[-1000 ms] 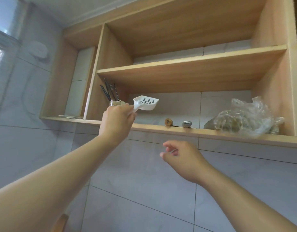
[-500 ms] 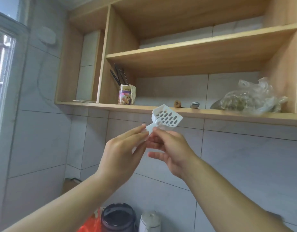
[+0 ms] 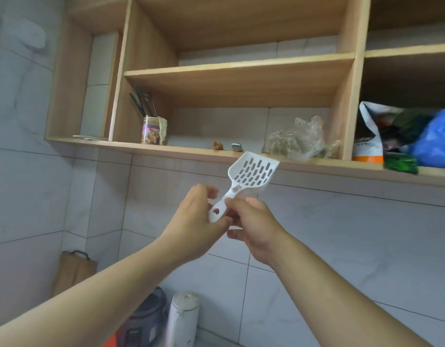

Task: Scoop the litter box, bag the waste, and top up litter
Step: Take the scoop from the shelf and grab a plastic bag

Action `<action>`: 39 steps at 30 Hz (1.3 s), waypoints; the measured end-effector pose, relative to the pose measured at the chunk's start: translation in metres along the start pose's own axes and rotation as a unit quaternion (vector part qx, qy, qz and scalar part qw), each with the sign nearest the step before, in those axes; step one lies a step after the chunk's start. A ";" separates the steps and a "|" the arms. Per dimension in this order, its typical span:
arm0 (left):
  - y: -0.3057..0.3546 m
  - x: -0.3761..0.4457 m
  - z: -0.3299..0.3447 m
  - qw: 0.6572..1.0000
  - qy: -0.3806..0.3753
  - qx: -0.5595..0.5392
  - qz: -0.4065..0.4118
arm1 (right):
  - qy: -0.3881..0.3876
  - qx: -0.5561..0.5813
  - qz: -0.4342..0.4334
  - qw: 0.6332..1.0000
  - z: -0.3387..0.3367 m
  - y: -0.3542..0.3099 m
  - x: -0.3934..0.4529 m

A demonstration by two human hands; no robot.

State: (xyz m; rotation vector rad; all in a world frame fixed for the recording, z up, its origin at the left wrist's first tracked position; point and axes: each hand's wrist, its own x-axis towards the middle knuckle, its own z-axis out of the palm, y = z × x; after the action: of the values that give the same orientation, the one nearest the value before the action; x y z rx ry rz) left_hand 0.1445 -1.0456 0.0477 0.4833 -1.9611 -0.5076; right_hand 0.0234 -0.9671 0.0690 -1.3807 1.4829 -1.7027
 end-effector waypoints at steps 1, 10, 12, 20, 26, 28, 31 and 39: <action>0.014 -0.002 0.010 1.000 -0.013 -0.007 -0.016 | 0.004 -0.018 -0.005 1.000 -0.013 -0.002 -0.011; 0.134 -0.039 0.115 0.995 -0.078 -0.054 -0.032 | 0.071 -0.148 0.001 0.986 -0.148 -0.023 -0.112; 0.155 -0.043 0.137 0.995 -0.073 -0.061 -0.029 | 0.084 -0.164 0.006 0.983 -0.177 -0.029 -0.128; 0.198 -0.033 0.196 0.988 -0.088 -0.120 -0.031 | 0.175 -0.168 0.020 0.970 -0.259 -0.040 -0.160; 0.198 -0.016 0.225 0.976 -0.107 -0.187 -0.020 | 0.227 -0.192 0.037 0.954 -0.291 -0.032 -0.150; 0.194 -0.009 0.231 0.974 -0.109 -0.198 -0.013 | 0.259 -0.235 0.026 0.936 -0.298 -0.033 -0.141; 0.185 0.006 0.235 0.969 -0.111 -0.221 -0.005 | 0.331 -0.390 -0.046 0.858 -0.310 -0.040 -0.124; 0.170 0.038 0.240 0.948 -0.149 -0.281 -0.003 | 0.451 -0.648 -0.133 0.599 -0.346 -0.098 -0.081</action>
State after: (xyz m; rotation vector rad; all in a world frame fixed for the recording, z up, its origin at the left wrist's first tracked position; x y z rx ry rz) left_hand -0.1082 -0.8915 0.0720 0.0475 -1.9762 -1.1555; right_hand -0.2340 -0.7210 0.1651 -1.2359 3.7811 -1.3798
